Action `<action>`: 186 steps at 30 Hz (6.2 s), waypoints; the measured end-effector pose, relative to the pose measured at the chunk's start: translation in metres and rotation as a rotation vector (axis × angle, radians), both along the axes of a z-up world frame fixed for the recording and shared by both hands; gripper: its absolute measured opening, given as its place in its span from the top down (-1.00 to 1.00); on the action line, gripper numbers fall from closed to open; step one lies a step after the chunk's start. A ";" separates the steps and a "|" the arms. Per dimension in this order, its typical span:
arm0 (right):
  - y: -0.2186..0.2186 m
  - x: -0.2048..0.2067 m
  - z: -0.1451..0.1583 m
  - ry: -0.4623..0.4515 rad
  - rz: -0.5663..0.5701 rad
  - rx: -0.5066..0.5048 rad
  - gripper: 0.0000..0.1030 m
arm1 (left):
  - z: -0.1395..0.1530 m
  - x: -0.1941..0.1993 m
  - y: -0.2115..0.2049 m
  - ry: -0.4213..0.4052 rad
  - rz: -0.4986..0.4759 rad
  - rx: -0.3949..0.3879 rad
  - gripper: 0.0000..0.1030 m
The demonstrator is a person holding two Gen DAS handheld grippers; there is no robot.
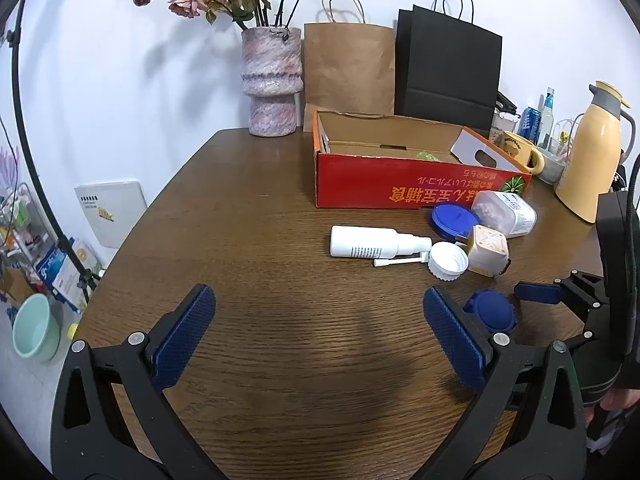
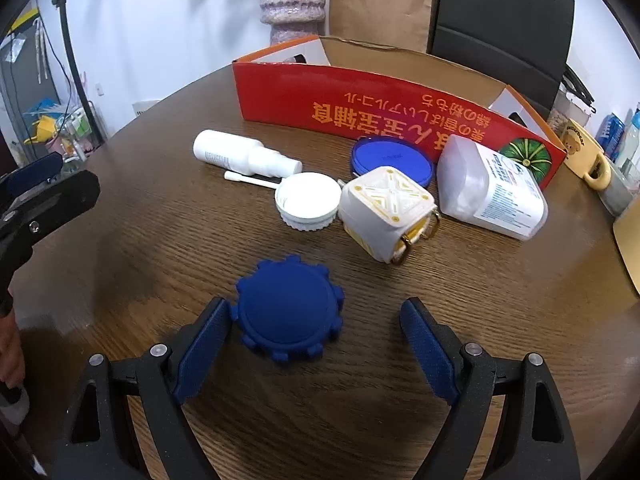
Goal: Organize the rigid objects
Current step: 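Lower the right gripper onto the blue ridged cap and close on it, then grasp the white square container with the left gripper while the right gripper holds the blue cap, then carry the white square container and blue cap over the box with both grippers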
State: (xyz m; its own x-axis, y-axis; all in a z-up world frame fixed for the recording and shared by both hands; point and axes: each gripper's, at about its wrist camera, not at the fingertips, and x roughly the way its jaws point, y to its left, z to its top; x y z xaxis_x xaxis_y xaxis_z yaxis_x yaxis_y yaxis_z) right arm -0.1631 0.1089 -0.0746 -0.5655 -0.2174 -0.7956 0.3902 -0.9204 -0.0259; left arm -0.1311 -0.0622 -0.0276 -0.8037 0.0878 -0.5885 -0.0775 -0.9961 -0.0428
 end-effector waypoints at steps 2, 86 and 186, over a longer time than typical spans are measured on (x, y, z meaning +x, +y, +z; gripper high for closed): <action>-0.002 0.001 0.002 0.008 0.009 -0.005 -0.52 | 0.000 0.000 -0.001 -0.002 -0.001 0.004 -1.00; 0.159 -0.011 0.038 0.221 -0.181 -0.077 -0.14 | -0.028 -0.080 0.187 -0.154 -0.143 -0.131 -0.53; 0.088 -0.143 0.106 0.360 -0.207 -0.175 -0.14 | 0.072 -0.187 0.116 0.066 0.083 0.080 -0.08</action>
State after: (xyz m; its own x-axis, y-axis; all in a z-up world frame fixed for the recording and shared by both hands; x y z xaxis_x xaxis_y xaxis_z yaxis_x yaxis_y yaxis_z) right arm -0.3059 0.1973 0.0317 -0.8453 -0.1846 -0.5014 0.1922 -0.9807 0.0370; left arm -0.3185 0.0534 0.0443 -0.8469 0.0643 -0.5278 -0.0006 -0.9928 -0.1200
